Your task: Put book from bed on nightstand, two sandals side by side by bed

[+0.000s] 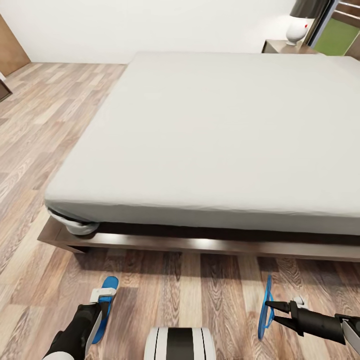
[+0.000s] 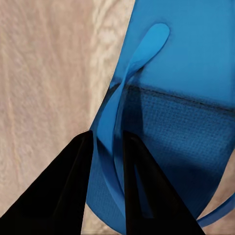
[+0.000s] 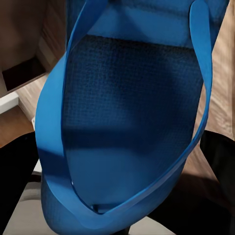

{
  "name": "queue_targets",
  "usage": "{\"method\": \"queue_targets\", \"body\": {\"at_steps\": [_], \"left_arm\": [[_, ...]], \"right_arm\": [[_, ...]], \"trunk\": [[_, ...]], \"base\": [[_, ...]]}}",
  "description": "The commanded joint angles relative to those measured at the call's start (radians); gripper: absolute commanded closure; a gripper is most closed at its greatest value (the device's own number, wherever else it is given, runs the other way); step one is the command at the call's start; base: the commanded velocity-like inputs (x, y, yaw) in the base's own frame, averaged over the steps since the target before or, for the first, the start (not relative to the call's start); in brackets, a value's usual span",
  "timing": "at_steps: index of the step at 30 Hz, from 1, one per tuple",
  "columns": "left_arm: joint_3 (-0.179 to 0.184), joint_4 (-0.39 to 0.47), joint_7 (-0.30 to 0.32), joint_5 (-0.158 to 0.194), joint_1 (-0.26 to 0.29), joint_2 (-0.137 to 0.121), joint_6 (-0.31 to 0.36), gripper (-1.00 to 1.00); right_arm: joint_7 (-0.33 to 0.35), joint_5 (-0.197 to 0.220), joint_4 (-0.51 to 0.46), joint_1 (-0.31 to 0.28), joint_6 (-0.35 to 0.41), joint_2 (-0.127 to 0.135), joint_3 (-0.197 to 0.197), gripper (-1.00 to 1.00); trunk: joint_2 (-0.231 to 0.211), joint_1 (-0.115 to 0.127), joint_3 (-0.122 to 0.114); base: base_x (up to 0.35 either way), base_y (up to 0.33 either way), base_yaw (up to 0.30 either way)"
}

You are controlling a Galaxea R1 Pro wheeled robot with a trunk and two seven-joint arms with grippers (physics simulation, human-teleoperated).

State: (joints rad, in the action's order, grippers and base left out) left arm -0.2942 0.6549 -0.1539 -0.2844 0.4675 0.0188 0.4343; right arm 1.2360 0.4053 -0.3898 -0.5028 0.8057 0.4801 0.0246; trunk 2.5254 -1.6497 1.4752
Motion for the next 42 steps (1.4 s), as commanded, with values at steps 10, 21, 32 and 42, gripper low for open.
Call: {"method": "queue_targets", "body": {"at_steps": [10, 21, 32, 42], "left_arm": [[-0.003, 0.003, 0.0, -0.005, 0.0, 0.001, 0.002, 1.0], [-0.003, 0.002, -0.007, -0.005, 0.0, 0.003, -0.084, 1.0], [-0.003, 0.002, -0.007, -0.005, 0.0, 0.003, -0.083, 1.0], [-0.003, 0.002, -0.007, -0.005, 0.0, 0.003, -0.082, 1.0]], "right_arm": [[0.002, 0.001, 0.0, 0.0, 0.007, 0.0, 0.002, 1.0], [0.002, 0.001, 0.0, 0.0, 0.007, 0.0, 0.002, 1.0], [0.002, 0.001, 0.0, 0.0, 0.007, 0.0, 0.003, 1.0], [0.002, 0.001, 0.0, 0.0, 0.007, 0.0, 0.002, 1.0]], "trunk": [[0.002, -0.003, 0.028], [0.002, -0.003, 0.028], [0.002, -0.003, 0.032], [0.003, -0.005, 0.043]], "base": [[0.0, 0.0, 0.0], [0.0, 0.0, 0.0], [0.0, 0.0, 0.0], [0.0, 0.0, 0.0]]}}
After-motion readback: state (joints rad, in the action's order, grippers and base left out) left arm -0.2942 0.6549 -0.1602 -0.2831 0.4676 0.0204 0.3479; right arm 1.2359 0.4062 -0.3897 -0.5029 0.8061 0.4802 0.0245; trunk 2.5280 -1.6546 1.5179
